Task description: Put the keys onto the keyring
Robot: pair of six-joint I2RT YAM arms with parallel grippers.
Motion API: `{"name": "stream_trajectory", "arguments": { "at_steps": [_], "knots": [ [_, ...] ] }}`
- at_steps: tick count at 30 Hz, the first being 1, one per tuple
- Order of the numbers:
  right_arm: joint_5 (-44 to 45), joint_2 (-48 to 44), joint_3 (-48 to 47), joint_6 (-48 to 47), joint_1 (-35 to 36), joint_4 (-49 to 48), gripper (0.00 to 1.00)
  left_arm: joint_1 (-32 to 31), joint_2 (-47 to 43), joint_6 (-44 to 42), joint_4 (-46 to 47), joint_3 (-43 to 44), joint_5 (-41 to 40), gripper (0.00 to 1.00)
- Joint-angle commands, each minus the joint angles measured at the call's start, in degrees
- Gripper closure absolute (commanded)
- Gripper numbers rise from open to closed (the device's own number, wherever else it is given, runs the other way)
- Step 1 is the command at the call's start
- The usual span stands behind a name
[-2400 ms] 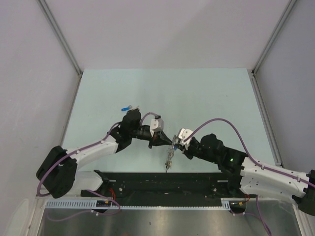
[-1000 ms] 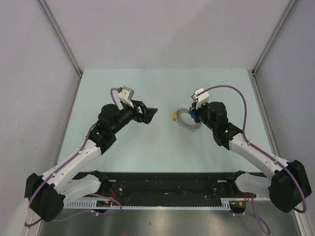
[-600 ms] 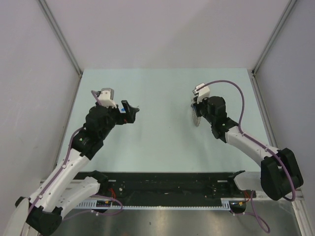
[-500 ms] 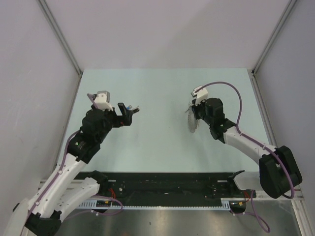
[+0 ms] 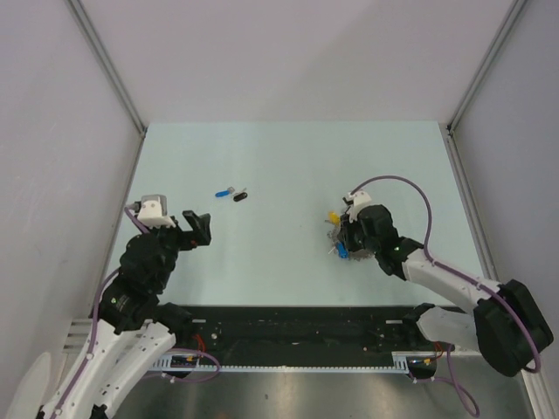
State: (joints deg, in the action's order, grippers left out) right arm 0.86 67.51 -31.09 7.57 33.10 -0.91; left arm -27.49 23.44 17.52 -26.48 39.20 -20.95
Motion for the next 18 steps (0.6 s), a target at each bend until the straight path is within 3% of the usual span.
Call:
{"name": "stream_trajectory", "arguments": {
  "at_steps": [1, 3, 7, 10, 18],
  "knots": [
    [1.68, -10.51, 0.94, 5.78, -0.05, 2.56, 0.58, 0.41, -4.36, -2.66, -1.81, -2.19, -5.41, 0.0],
    [4.49, -14.83, 1.03, 6.66, 0.03, 4.42, 0.46, 0.42, -6.9, -2.58, -2.17, -3.07, -7.86, 0.0],
    [9.5, -25.47, 0.95, 7.28, -1.11, 6.35, 0.13, 0.42, -11.03, -2.14, -2.09, -5.01, -8.93, 0.0],
    [12.57, -33.47, 0.68, 8.07, -2.69, 7.85, 0.0, 0.42, -13.59, -2.23, -1.38, -5.19, -9.28, 0.0],
    [22.95, -47.54, -1.34, 5.61, -4.1, 13.56, 0.0, 0.5, -16.76, -2.05, -0.33, -5.36, -10.87, 0.0]
  ]
}}
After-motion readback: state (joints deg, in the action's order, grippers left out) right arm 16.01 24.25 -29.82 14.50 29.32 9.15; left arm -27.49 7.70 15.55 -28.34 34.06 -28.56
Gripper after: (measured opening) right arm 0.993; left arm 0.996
